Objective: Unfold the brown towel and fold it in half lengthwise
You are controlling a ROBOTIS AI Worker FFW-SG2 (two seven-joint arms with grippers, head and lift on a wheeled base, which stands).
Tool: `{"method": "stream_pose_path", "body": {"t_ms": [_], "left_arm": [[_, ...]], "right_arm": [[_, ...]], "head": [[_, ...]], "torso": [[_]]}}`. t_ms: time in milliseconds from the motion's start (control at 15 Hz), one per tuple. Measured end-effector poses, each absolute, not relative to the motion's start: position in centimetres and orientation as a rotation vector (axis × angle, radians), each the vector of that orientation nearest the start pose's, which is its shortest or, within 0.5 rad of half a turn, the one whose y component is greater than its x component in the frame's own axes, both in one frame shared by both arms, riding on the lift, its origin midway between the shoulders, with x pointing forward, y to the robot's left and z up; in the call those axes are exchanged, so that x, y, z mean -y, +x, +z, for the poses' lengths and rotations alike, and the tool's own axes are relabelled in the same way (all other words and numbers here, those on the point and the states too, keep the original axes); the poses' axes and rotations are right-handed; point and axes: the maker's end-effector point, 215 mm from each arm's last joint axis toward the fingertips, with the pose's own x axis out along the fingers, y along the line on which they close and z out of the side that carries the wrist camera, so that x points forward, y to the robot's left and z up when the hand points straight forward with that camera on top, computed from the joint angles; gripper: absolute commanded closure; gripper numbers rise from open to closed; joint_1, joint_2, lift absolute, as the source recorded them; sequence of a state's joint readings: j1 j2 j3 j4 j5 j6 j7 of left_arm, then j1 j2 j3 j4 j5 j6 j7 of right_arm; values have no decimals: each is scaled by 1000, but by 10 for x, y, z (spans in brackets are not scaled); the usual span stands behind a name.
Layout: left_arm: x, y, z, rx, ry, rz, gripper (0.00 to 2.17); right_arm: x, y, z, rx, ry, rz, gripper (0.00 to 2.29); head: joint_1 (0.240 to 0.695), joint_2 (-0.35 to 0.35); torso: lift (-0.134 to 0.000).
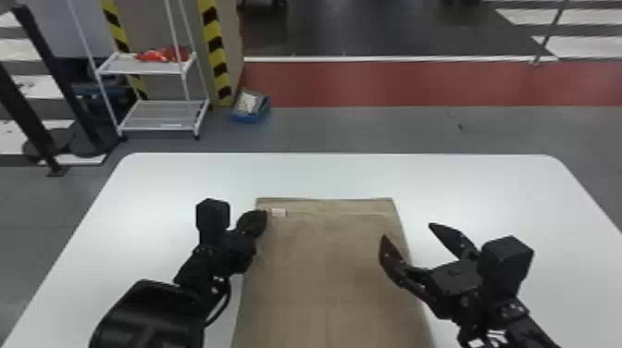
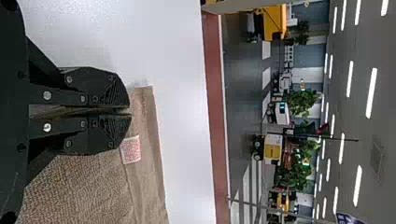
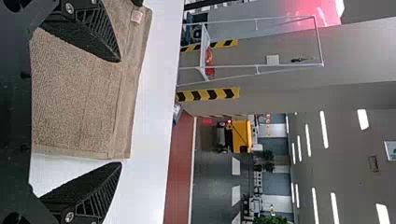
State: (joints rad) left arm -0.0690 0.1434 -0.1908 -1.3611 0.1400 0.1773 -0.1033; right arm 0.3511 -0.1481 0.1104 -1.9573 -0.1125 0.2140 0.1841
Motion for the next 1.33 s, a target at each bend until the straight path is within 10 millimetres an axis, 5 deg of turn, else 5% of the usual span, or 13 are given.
{"method": "stream_pose_path", "body": {"t_ms": [200, 400, 667, 867, 933, 1067, 1200, 1333], "left_arm": [[-167, 572, -470, -325, 20, -255, 1382], [-158, 556, -433, -267, 5, -269, 1382], [-98, 506, -391, -281, 48, -372, 1382], [-33, 465, -401, -351, 111, -485, 1376], [-13, 452, -408, -377, 129, -523, 1187], [24, 425, -424, -432, 171, -601, -2], [35, 414, -432, -454, 193, -624, -2], [26, 421, -420, -428, 191, -599, 33]], "right_arm": [[146, 472, -386, -194, 19, 344, 97], [157, 476, -384, -191, 19, 323, 97], [233, 487, -382, -194, -21, 144, 97], [308, 483, -390, -222, -3, -29, 97], [321, 482, -392, -227, 11, -57, 97], [332, 481, -398, -237, 24, -76, 97], [327, 483, -400, -240, 29, -68, 97], [321, 485, -402, -244, 30, -59, 97]], "head": [[695, 23], [695, 7], [695, -107], [695, -290], [695, -334], [695, -350], [695, -350], [695, -350]], "torso": [[-108], [-108], [-108], [-108], [-108], [-108], [-108], [-108]]}}
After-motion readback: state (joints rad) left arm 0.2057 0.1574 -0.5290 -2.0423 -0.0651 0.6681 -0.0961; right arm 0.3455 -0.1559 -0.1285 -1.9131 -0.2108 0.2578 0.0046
